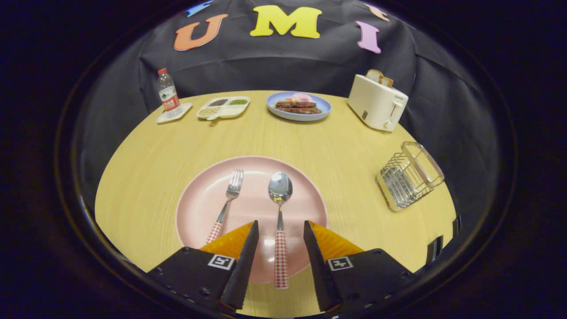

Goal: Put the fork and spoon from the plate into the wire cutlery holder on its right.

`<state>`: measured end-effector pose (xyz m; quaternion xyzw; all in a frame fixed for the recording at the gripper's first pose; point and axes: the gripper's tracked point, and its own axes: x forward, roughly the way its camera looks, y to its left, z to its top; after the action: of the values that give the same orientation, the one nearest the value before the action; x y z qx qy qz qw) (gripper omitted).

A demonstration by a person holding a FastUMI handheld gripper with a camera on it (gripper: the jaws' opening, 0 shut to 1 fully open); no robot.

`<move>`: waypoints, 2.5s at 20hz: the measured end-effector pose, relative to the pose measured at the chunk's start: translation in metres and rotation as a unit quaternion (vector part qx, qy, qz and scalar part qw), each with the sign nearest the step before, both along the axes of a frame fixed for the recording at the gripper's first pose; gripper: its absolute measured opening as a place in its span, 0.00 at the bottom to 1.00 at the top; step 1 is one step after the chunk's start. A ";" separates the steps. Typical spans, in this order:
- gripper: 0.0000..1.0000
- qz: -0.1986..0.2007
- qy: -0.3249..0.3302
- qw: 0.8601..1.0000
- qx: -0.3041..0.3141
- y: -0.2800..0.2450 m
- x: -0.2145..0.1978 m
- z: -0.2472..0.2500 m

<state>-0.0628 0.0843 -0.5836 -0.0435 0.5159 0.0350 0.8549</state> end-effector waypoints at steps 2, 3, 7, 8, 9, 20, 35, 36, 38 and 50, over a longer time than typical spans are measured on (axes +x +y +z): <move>0.41 -0.008 0.012 1.000 -0.003 -0.003 0.000 -0.009; 0.29 -0.008 0.021 1.000 -0.004 -0.004 -0.001 -0.014; 0.12 -0.008 0.038 0.999 0.005 -0.002 -0.001 -0.017; 0.11 -0.013 0.043 0.999 0.010 -0.001 -0.001 -0.017; 0.06 -0.015 0.050 0.999 0.010 -0.003 -0.003 -0.014; 0.02 0.014 0.045 0.997 0.054 -0.060 0.028 0.103; 0.02 0.014 0.172 0.984 0.044 -0.230 0.060 0.134; 0.01 0.021 0.194 0.980 0.047 -0.232 0.058 0.133; 0.02 0.025 0.238 0.970 0.037 -0.239 0.057 0.128; 0.01 0.042 0.426 0.903 -0.010 -0.225 0.072 0.078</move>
<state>0.0089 -0.1408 -0.5051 -0.0545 0.8291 0.0811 0.5505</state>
